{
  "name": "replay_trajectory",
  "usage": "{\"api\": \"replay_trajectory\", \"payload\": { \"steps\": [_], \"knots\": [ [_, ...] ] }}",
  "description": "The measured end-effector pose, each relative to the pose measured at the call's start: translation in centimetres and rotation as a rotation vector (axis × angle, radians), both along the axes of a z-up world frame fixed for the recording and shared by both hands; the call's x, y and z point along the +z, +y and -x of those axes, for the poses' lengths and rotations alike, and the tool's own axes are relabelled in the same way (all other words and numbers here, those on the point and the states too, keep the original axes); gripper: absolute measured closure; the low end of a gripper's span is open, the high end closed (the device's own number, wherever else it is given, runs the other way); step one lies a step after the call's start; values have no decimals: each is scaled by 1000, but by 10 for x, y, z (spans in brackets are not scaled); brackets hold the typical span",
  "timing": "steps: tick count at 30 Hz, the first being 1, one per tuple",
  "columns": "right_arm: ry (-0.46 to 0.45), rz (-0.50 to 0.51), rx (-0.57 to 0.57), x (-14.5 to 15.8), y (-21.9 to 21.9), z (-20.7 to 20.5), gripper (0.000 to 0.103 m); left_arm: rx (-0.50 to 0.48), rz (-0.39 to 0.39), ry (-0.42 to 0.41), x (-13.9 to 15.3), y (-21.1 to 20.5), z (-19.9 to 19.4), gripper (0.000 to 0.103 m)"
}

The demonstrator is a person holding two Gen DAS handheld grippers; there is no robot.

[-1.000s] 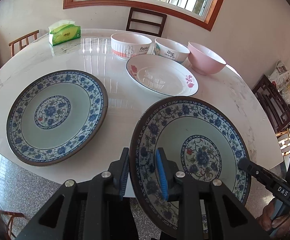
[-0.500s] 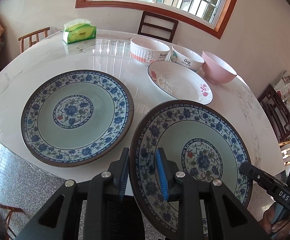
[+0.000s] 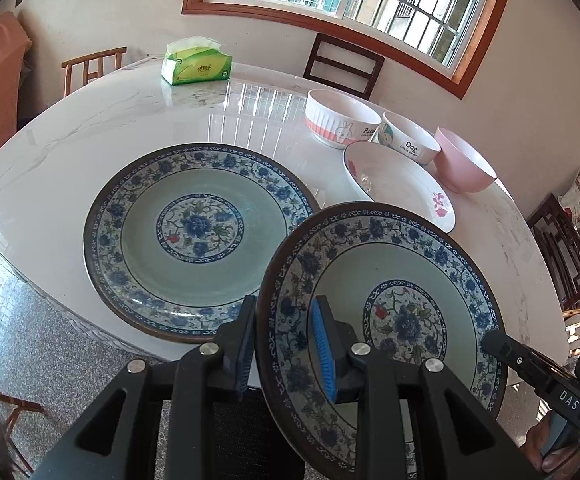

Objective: Organize plates and bowls

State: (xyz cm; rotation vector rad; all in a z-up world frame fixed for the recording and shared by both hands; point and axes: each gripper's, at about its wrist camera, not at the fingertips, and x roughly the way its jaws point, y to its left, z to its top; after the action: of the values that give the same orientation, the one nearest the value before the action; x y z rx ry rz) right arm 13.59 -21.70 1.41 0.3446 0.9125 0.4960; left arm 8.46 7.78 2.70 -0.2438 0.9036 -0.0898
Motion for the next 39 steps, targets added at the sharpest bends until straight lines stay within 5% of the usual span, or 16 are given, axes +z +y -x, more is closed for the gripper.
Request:
{"api": "replay_trajectory", "payload": {
  "steps": [39],
  "knots": [
    [-156,142,173,-3,139,-76,85,260,8,-4,-7,124,-50,76]
  ]
}}
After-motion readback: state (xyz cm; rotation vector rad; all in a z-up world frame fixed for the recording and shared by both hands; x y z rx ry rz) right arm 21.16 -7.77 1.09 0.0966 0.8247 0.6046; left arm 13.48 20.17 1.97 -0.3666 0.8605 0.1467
